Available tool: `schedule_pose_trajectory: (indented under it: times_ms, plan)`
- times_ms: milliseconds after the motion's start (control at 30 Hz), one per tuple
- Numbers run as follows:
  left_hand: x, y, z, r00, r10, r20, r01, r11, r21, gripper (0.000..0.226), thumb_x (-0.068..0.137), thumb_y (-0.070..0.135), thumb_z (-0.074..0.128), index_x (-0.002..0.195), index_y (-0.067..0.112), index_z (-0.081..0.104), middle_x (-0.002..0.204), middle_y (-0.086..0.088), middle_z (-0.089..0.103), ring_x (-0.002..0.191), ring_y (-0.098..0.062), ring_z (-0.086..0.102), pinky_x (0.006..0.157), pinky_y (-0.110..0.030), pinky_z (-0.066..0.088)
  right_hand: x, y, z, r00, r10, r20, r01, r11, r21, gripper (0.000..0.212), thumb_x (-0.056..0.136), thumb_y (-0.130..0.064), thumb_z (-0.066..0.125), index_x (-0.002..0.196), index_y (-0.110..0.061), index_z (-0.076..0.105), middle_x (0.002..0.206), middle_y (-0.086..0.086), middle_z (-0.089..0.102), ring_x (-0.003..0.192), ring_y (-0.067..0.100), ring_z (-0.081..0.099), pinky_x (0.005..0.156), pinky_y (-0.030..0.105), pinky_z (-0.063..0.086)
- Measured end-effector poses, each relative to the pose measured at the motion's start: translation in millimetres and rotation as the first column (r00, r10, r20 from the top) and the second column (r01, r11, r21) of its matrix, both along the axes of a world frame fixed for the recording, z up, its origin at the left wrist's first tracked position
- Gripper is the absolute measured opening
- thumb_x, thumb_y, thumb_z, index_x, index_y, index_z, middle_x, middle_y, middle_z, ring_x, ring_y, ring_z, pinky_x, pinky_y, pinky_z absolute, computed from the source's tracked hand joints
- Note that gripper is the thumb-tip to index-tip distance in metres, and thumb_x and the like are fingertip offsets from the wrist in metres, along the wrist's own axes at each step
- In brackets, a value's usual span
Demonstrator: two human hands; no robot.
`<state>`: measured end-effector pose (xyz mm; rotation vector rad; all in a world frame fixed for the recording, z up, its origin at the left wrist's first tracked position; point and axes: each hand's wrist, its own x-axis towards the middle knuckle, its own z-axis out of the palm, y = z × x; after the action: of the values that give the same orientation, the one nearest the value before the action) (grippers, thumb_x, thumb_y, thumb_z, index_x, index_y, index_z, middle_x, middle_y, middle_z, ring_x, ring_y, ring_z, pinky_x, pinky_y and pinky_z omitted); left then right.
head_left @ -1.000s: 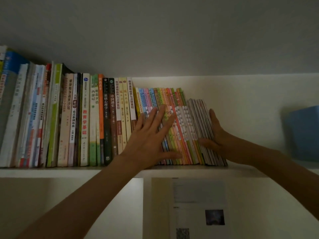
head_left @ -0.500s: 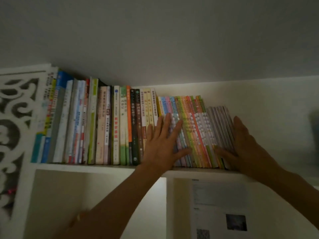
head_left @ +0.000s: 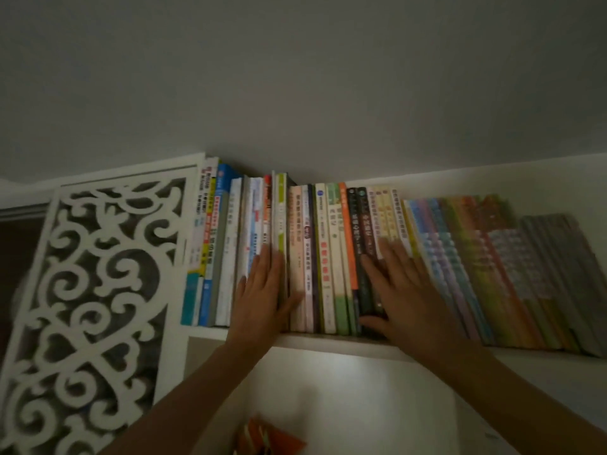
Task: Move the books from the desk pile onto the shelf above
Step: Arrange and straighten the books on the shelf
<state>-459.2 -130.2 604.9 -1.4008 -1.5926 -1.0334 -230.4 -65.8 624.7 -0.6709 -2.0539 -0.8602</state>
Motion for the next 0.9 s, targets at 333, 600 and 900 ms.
schedule_pose_trajectory:
  times_ms: [333,600,900]
  plan:
    - [-29.8,-4.0,-3.1,0.987,0.065,-0.146,-0.074,0.995,-0.061,0.080,0.072,0.075,-0.009,0.136,0.033,-0.033,0.143,0.012,-0.037,0.132,-0.011,-0.035,0.106,-0.035,-0.021,-39.2,8.1,8.0,0.987,-0.162,-0.023,0.163,0.985,0.053,0.126,0.045,-0.072,0.075,0.146,-0.011,0.028,0.153,0.017,0.023,0.138,0.031,0.019,0.102,0.047,0.029]
    - [-56.1,-20.6,1.3,0.987,0.084,-0.133,-0.074,0.994,0.077,0.089,0.080,0.075,0.025,0.143,0.035,-0.024,0.152,0.007,-0.025,0.141,-0.017,-0.020,0.111,-0.043,-0.011,-95.7,-32.5,4.0,1.000,-0.001,-0.002,0.001,1.000,-0.016,0.097,0.082,-0.063,0.051,0.145,-0.025,-0.013,0.152,0.003,-0.022,0.142,0.025,-0.017,0.116,0.048,0.008]
    - [-111.9,-26.6,-15.7,0.993,-0.100,0.058,0.093,0.988,0.120,0.100,0.065,0.088,0.019,0.132,0.041,-0.040,0.148,0.008,-0.033,0.138,-0.014,-0.022,0.111,-0.035,0.006,-131.7,-14.4,2.2,1.000,0.011,-0.017,-0.011,1.000,-0.025,0.092,0.083,-0.076,0.020,0.147,-0.025,-0.020,0.157,-0.003,-0.013,0.144,0.012,-0.012,0.114,0.040,0.006]
